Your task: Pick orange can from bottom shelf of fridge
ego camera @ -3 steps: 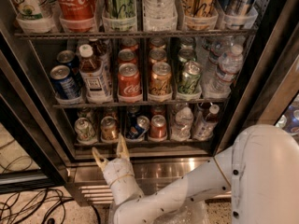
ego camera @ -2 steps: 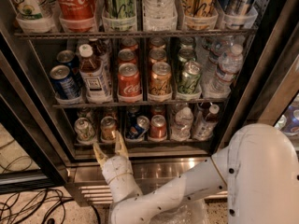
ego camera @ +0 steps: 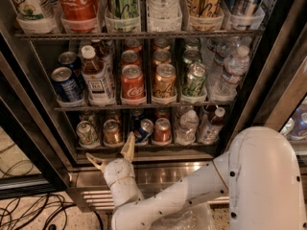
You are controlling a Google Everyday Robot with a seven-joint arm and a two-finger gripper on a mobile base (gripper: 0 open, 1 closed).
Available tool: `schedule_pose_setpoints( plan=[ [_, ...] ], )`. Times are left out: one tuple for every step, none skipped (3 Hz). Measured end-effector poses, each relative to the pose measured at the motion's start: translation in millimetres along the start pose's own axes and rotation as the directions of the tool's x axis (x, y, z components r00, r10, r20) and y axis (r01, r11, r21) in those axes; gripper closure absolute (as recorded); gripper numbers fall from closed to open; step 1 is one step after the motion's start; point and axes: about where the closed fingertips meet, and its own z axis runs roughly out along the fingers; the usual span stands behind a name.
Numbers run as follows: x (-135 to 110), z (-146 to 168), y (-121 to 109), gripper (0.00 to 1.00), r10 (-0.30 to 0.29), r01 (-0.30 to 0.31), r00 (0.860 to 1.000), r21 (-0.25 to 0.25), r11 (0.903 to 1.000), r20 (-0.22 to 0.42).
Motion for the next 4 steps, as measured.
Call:
schedule_pose_setpoints(
  plan=[
    [1.3,1.2,1.1,0.12,0.006,-0.006,1.0,0.0,1.0,-0.005],
    [3.1,1.7,1.0,0.21,0.011,-0.01,1.0,0.008,0.9999,-0.008],
    [6.2,2.6,0.1,0.28,0.012,-0.012,1.0,0.02,0.9997,-0.015],
    [15.8,4.9,-2.0,0.3,0.012,-0.011,0.999,0.038,0.9992,-0.038]
  ],
)
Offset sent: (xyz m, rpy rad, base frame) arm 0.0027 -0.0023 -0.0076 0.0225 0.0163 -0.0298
